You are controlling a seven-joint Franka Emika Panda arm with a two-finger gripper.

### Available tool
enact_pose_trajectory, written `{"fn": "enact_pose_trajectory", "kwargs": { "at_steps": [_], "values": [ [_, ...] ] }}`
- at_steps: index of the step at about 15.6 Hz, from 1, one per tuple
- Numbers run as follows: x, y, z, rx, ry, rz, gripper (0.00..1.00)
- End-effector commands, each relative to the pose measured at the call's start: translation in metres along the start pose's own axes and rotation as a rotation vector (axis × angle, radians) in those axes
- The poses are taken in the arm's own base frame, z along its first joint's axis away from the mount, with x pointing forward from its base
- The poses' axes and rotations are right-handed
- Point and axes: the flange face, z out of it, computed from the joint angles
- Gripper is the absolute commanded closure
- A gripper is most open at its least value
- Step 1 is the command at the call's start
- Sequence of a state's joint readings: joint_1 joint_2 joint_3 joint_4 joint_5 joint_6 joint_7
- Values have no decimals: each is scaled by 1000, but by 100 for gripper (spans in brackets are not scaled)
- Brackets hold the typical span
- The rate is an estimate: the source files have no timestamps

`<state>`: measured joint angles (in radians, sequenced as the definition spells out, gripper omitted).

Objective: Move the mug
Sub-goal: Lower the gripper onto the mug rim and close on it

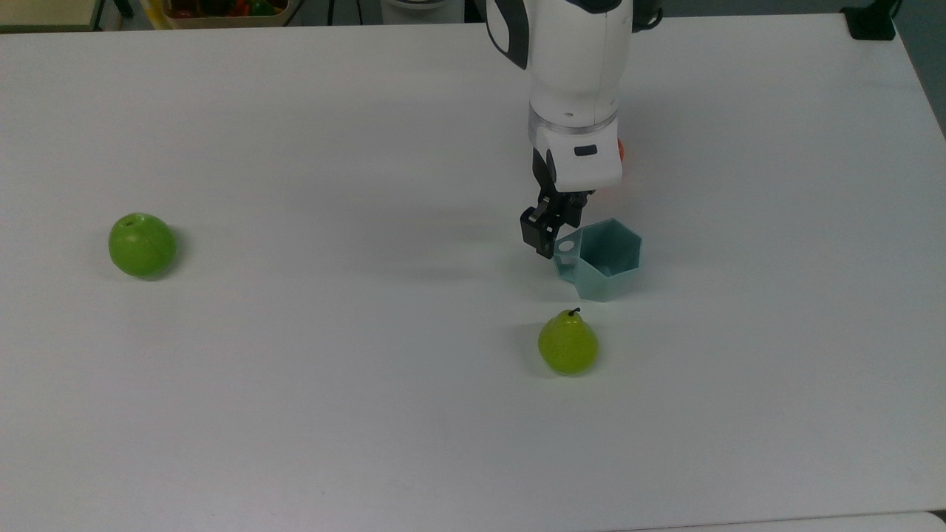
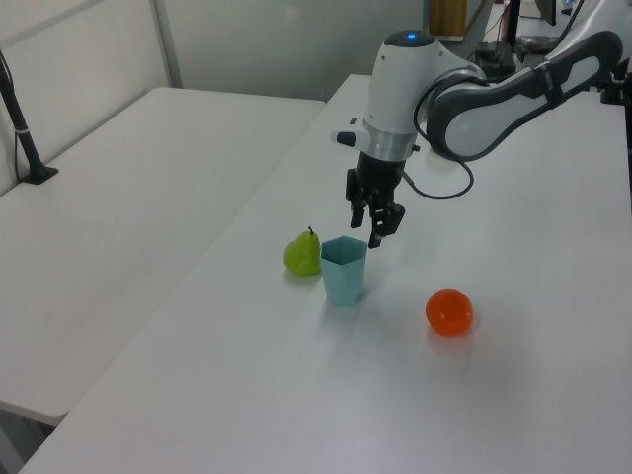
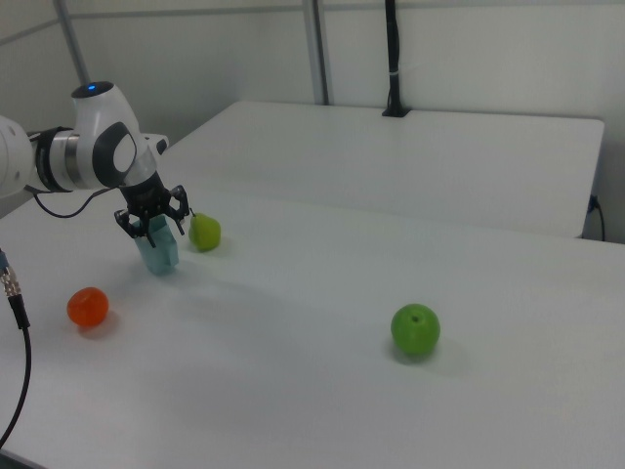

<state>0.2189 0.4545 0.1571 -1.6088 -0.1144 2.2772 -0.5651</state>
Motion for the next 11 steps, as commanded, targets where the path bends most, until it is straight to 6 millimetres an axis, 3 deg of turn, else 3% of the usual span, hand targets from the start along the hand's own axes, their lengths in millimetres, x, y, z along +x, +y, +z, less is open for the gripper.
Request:
{"fn": "enact_pose_trajectory", "kwargs": {
  "at_steps": [1, 7, 11],
  "values": [
    [14, 0, 12, -29, 15, -38, 43],
    [16, -3, 14, -44, 6, -60, 80],
    [15, -3, 13, -43, 3, -60, 89]
  ]
}}
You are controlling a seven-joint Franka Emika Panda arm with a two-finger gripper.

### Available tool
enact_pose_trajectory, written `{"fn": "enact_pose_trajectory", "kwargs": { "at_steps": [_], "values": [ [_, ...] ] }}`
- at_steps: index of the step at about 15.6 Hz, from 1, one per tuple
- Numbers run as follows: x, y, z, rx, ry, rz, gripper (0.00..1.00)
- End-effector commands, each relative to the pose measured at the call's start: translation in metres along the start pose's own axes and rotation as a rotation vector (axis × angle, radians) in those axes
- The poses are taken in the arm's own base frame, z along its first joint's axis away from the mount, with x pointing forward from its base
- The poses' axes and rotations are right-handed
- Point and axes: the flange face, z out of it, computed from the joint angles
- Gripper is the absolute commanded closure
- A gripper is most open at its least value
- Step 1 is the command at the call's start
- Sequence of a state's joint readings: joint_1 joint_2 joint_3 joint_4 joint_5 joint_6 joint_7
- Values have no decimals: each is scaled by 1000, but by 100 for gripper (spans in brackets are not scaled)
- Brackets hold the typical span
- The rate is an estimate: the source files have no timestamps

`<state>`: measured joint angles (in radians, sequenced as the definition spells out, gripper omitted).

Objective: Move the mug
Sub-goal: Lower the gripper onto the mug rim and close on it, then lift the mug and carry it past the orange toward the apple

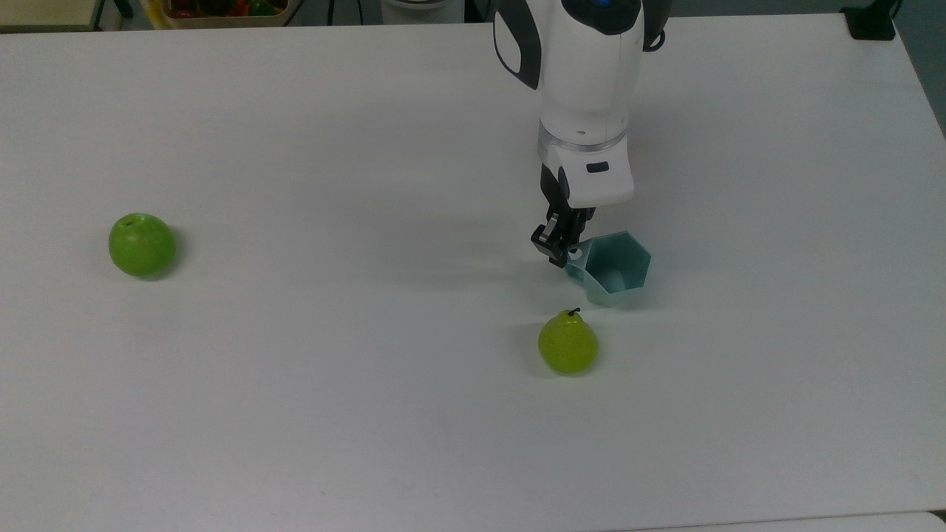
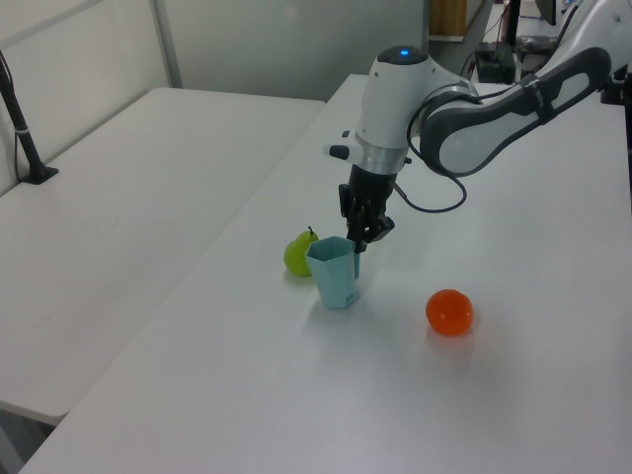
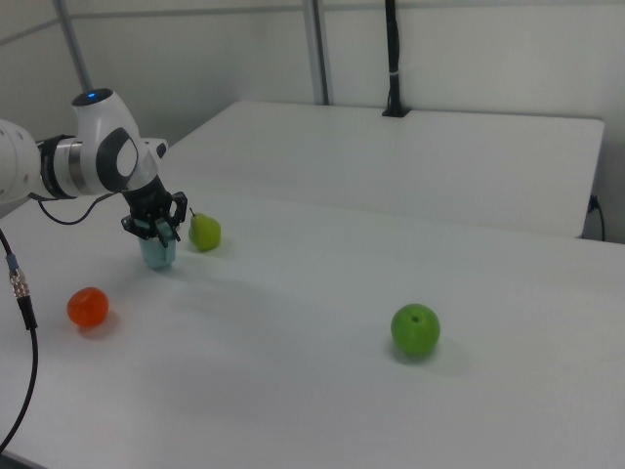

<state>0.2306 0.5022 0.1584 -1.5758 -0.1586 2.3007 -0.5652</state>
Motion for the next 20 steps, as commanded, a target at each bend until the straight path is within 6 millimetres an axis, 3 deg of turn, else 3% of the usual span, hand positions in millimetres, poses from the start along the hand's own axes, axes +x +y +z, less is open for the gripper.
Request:
{"fn": "enact_pose_trajectory", "kwargs": {
  "at_steps": [1, 6, 11, 15, 20],
  "values": [
    [6, -4, -3, -17, 7, -25, 89],
    [10, -9, -11, -7, 13, -22, 98],
    [9, -10, -27, -2, 3, -17, 99],
    [5, -13, -61, 4, -20, 32, 100],
    [-15, -22, -106, -9, -56, 178, 100]
  ]
}}
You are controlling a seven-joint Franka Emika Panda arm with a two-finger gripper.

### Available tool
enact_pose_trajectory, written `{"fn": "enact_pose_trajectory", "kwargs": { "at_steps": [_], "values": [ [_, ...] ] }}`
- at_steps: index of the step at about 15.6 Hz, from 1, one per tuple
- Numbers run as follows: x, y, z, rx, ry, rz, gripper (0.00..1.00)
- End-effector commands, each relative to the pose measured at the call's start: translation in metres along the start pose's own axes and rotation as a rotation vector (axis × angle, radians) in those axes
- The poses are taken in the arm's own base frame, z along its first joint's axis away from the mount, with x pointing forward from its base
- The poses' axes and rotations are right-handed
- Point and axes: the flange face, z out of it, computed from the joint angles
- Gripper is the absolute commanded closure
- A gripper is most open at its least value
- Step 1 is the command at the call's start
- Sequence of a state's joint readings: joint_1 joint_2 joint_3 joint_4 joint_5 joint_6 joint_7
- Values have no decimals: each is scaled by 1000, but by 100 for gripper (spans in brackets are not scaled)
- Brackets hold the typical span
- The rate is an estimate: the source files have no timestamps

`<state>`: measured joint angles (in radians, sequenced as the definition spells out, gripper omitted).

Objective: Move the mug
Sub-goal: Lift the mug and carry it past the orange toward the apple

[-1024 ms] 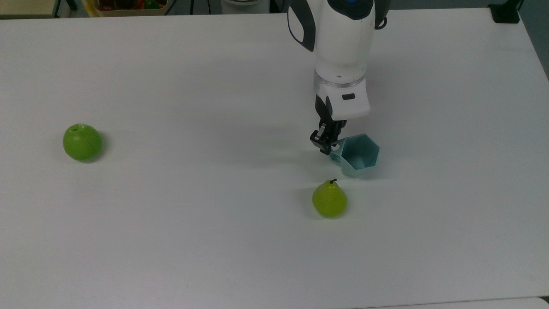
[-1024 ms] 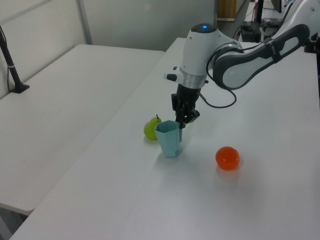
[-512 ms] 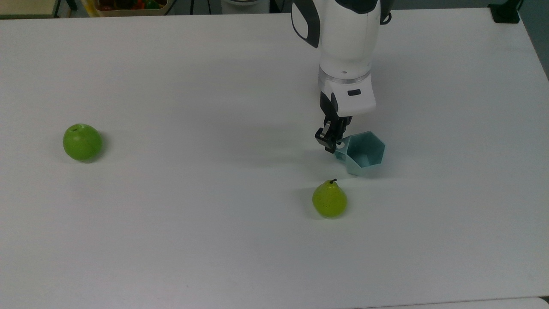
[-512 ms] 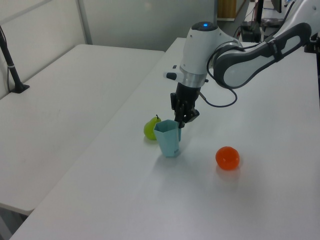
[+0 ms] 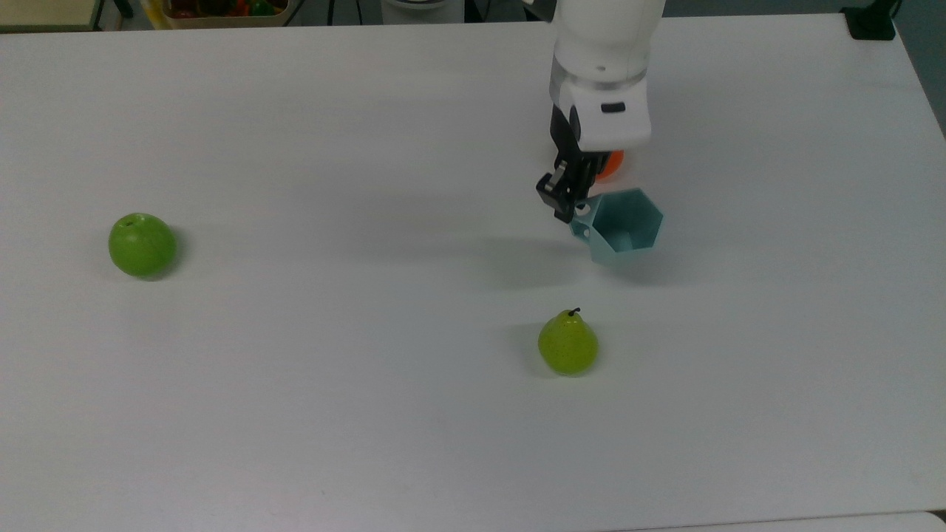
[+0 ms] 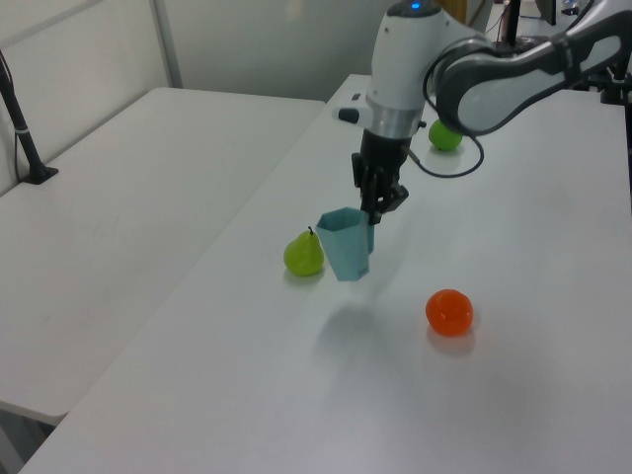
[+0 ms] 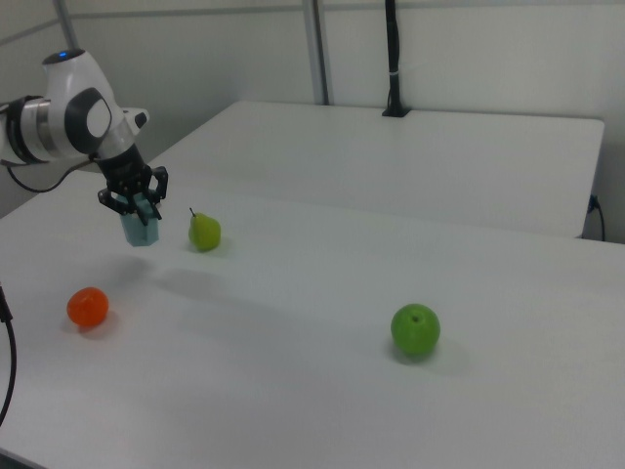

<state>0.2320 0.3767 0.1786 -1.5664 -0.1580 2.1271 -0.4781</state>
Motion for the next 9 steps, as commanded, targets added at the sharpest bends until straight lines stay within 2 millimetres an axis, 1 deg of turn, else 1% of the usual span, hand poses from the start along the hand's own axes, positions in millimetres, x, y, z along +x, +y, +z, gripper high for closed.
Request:
{"fn": "enact_pose_trajectory", "kwargs": {
  "at_steps": [1, 2, 4, 6, 9],
  "values": [
    [-23, -12, -36, -19, -13, 144, 100],
    [-30, -13, -44, -21, -23, 173, 100],
    [-50, -6, -66, -25, -65, 240, 100],
    [-61, -6, -88, -28, -91, 337, 100],
    [-88, 3, -116, -37, -134, 461, 100]
  ]
}}
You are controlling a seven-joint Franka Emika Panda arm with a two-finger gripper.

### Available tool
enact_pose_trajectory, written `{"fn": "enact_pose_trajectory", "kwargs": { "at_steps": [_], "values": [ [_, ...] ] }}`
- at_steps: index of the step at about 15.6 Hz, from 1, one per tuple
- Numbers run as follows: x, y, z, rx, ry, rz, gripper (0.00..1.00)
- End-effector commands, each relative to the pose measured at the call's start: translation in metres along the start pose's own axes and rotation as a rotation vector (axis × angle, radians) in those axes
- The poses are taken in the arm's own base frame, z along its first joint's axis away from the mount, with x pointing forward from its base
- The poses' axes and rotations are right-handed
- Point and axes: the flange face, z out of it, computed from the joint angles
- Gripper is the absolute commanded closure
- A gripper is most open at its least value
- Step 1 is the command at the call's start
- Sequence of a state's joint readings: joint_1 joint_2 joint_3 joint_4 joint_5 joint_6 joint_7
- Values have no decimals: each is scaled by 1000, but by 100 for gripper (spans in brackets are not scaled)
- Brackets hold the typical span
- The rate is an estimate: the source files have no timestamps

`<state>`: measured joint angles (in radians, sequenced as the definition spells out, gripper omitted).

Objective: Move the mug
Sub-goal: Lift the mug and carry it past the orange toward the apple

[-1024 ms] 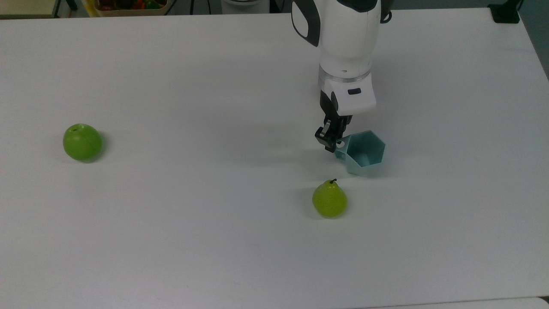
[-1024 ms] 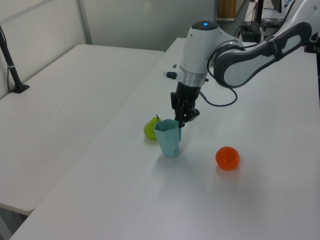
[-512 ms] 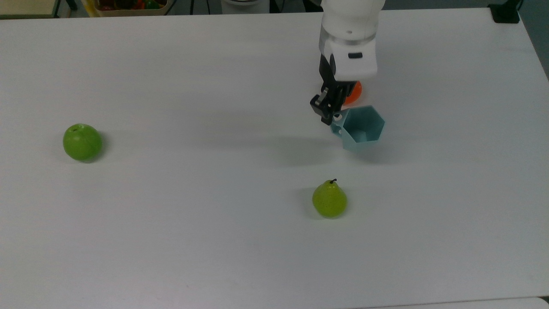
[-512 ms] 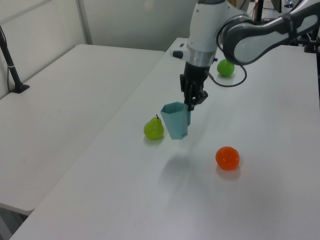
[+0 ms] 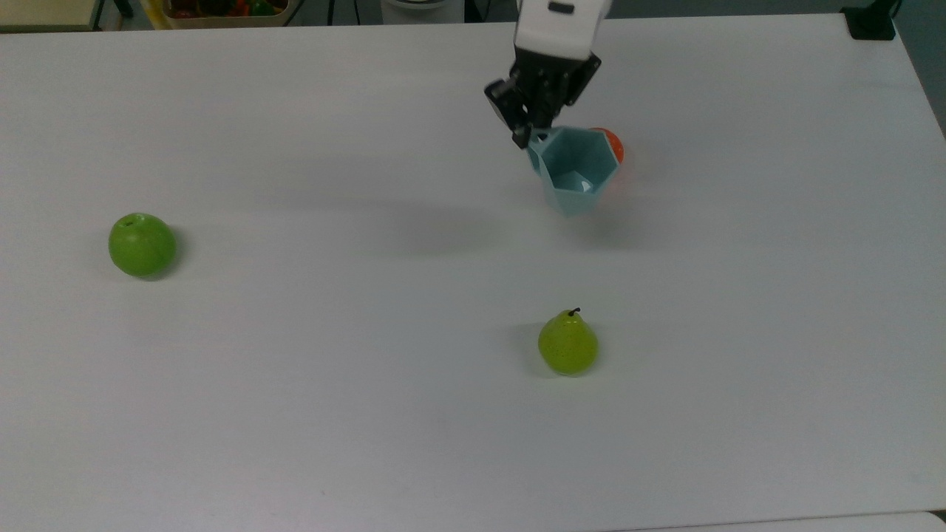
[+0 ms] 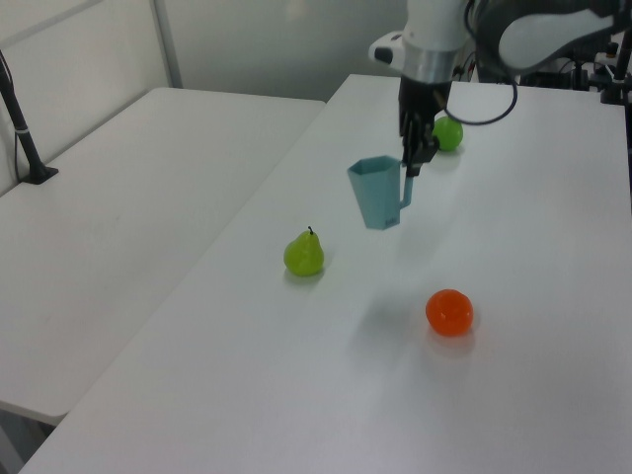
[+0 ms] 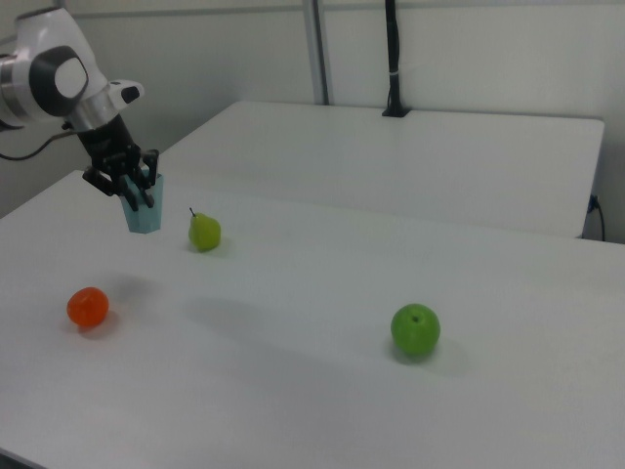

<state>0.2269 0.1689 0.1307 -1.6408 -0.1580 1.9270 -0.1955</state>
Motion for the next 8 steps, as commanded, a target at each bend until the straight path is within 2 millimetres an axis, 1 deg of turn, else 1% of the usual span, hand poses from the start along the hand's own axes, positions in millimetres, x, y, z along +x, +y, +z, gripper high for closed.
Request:
{"fn": "enact_pose_trajectory", "kwargs": {
  "at_steps": [1, 3, 5, 6, 8],
  "values": [
    [-41, 18, -34, -12, -51, 165, 100],
    [-58, 36, -38, -16, -80, 264, 100],
    [-75, 45, -36, -21, -96, 345, 100],
    [-84, 50, -32, -20, -103, 383, 100],
    [-98, 54, -18, -24, -132, 453, 100]
  ]
}}
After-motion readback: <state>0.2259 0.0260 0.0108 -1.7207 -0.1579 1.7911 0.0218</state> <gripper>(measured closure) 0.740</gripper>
